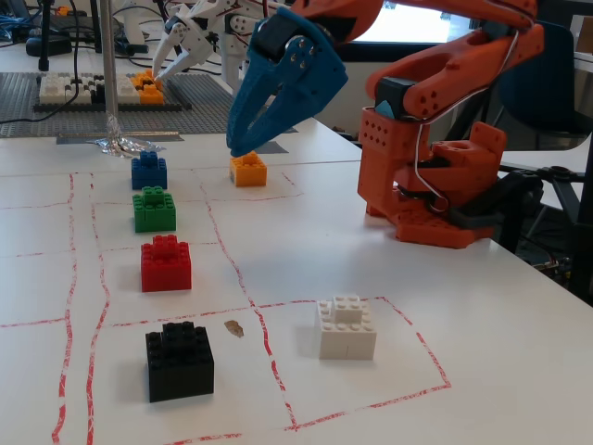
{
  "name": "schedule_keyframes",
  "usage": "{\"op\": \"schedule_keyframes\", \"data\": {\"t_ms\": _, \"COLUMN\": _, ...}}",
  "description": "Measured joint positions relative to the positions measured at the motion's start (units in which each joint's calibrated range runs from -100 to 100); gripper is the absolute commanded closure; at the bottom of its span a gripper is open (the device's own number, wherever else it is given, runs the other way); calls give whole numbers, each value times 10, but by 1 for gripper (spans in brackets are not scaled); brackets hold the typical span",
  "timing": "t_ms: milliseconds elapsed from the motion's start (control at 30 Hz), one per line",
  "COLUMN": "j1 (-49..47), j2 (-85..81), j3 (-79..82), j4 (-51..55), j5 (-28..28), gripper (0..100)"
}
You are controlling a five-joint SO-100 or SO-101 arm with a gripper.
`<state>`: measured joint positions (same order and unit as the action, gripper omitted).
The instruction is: Grab the block and put it in the grey marker
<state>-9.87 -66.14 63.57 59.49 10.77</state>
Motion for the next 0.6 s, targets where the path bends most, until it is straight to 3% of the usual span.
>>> {"op": "schedule_keyframes", "data": {"t_ms": 300, "j1": -235, "j2": 150, "j3": -202, "j4": 157, "j5": 42, "gripper": 100}}
{"op": "schedule_keyframes", "data": {"t_ms": 500, "j1": -375, "j2": 269, "j3": -248, "j4": 172, "j5": 41, "gripper": 99}}
{"op": "schedule_keyframes", "data": {"t_ms": 600, "j1": -407, "j2": 319, "j3": -248, "j4": 172, "j5": 39, "gripper": 92}}
